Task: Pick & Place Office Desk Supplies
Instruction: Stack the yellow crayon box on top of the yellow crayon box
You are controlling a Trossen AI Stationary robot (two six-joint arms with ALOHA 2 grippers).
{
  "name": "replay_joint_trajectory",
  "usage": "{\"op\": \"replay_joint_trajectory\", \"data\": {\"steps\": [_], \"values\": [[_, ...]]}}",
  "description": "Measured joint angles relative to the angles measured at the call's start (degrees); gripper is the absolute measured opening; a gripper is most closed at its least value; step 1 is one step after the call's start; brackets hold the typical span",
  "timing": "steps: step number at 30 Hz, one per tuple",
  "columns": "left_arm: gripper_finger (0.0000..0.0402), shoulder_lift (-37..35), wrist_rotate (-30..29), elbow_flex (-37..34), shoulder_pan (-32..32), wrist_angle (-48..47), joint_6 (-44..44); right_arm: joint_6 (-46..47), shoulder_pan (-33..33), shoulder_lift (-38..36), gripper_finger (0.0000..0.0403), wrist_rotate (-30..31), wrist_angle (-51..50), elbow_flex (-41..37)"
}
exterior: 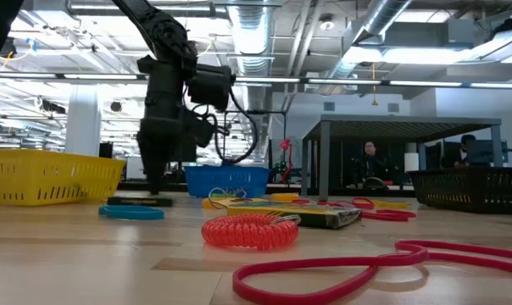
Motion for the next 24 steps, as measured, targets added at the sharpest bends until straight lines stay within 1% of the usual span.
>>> {"op": "replay_joint_trajectory", "data": {"steps": [6, 14, 24], "values": [[0.015, -1.69, 0.31, -0.01, 0.22, -0.93, 0.11, -0.27, -0.02, 0.02, 0.0111, 0.03, 0.05, 0.0], [0.015, -1.78, -0.43, -0.02, 1.19, -0.65, 1.14, -0.94, -0.04, 0.02, 0.0111, 0.03, 0.29, 0.0], [0.015, -1.78, 0.04, -0.02, 2.25, -0.04, 3.28, -0.94, -0.02, 0.02, 0.0111, 0.02, 0.29, 0.0]]}}
